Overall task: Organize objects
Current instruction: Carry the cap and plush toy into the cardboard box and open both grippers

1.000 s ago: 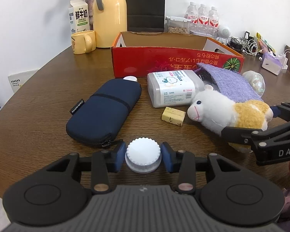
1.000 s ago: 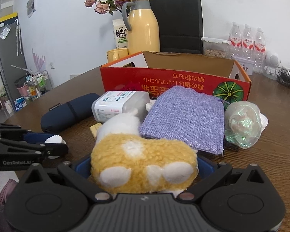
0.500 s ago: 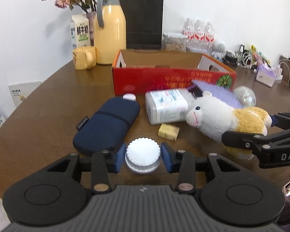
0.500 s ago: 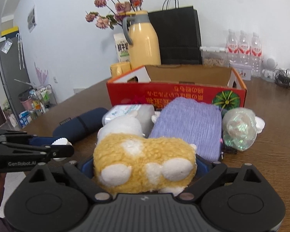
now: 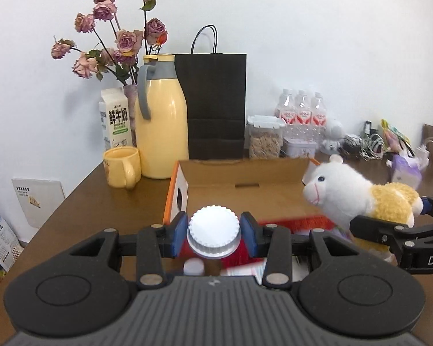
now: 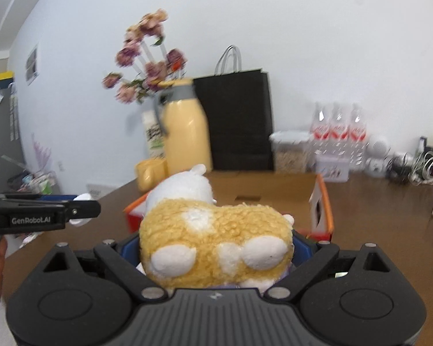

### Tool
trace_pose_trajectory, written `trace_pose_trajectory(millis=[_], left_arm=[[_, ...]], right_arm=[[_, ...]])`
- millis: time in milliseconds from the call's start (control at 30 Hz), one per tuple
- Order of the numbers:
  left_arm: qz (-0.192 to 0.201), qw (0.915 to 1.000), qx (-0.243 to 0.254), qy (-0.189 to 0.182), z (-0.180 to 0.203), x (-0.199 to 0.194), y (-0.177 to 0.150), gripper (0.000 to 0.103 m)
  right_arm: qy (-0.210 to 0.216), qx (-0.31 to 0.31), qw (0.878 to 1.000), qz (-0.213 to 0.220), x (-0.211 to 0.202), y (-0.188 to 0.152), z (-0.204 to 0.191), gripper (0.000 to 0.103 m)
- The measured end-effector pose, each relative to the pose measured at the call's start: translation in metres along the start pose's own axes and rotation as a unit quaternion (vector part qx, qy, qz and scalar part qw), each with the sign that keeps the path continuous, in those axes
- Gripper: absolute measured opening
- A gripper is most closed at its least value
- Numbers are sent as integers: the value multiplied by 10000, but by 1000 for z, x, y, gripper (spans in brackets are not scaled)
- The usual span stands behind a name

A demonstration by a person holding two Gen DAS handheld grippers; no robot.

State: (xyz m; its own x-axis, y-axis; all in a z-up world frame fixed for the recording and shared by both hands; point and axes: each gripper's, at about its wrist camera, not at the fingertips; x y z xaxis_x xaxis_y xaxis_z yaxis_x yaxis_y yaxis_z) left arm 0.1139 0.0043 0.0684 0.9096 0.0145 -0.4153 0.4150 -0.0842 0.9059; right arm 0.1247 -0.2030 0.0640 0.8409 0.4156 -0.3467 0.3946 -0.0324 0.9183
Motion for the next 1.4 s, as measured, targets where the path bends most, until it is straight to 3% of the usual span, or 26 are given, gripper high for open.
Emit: trace_pose_trajectory(millis=[300, 633, 767, 1067, 1133, 1200, 1367, 1400], left_arm=[[-343, 9991, 3, 256, 7, 87, 34, 41], [-1262, 9892, 338, 662, 22, 174, 30, 41], [-1488, 9855, 501, 651, 27, 188, 20, 41], [-1746, 9812, 580, 588, 29, 206, 9, 43], [-1737, 9813, 591, 585, 28, 205, 9, 54], [-1642, 9830, 585, 581, 27, 203, 11, 79], [-1358, 9866, 528, 736, 22, 194, 17, 103], [-1276, 9876, 502, 765, 20, 192, 18, 103]], right_arm=[[-559, 61, 9984, 1, 88, 47, 17, 95], [-1069, -61, 9906, -855, 179, 42, 41, 95], [-1116, -177, 9867, -1164, 194, 29, 44, 96], [-1113, -152, 9835, -1421, 206, 19, 45, 99], [-1166, -156, 9826, -1435, 207, 19, 46, 101], [-1187, -112, 9821, -1461, 208, 19, 48, 103], [-1207, 5, 9832, -1372, 203, 22, 52, 103], [-1206, 52, 9837, -1333, 201, 24, 53, 103]])
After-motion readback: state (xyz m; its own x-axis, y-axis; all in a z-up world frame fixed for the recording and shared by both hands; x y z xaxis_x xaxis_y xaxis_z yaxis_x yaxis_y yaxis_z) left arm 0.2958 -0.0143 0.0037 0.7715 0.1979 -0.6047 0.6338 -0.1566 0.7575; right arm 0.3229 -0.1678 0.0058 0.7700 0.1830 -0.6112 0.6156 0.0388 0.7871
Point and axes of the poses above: each gripper's, at about its wrist camera, not at the fingertips, and x roughly the way its jaws point, z to its right, y to its top, and after that the axes turned 5 degrees about x, right-handed
